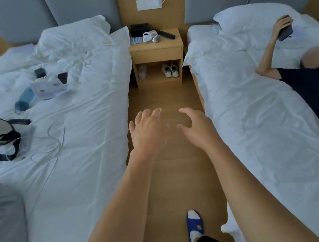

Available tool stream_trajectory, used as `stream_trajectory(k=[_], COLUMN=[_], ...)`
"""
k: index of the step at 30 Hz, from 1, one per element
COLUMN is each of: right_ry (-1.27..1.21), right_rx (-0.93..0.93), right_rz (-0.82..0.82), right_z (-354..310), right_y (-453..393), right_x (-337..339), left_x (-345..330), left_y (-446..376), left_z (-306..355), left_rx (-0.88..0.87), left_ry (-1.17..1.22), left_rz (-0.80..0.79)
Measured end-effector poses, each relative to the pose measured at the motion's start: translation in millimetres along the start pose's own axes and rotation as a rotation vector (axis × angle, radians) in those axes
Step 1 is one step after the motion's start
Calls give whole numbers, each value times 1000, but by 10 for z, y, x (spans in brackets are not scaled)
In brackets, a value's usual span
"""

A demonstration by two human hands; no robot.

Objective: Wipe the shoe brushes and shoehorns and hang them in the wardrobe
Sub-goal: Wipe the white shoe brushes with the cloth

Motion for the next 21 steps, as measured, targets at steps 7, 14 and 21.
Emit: stream_trajectory(k=[7,14,21], right_ry=[-14,-26,-35], right_rx=[-10,-4,-70], right_rz=[-68,-85,-63], right_z=[-96,-77,-86], right_y=[-1192,-2030,-2919], right_x=[396,591,628], left_x=[0,-237,-449], left_y=[-1165,-2065,-3084], left_z=[277,341,176], left_rx=[7,8,-24], left_ry=[13,9,30], left_rz=[66,47,4])
Point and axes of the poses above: each hand's wrist, its own y-axis away from the middle knuckle, its own x-axis out of the back of the hand, z = x × y, the point moved 7 cm from there along -y, towards the middle knuckle, and after that the axes turned 15 degrees about -x, right-handed, at the moved point
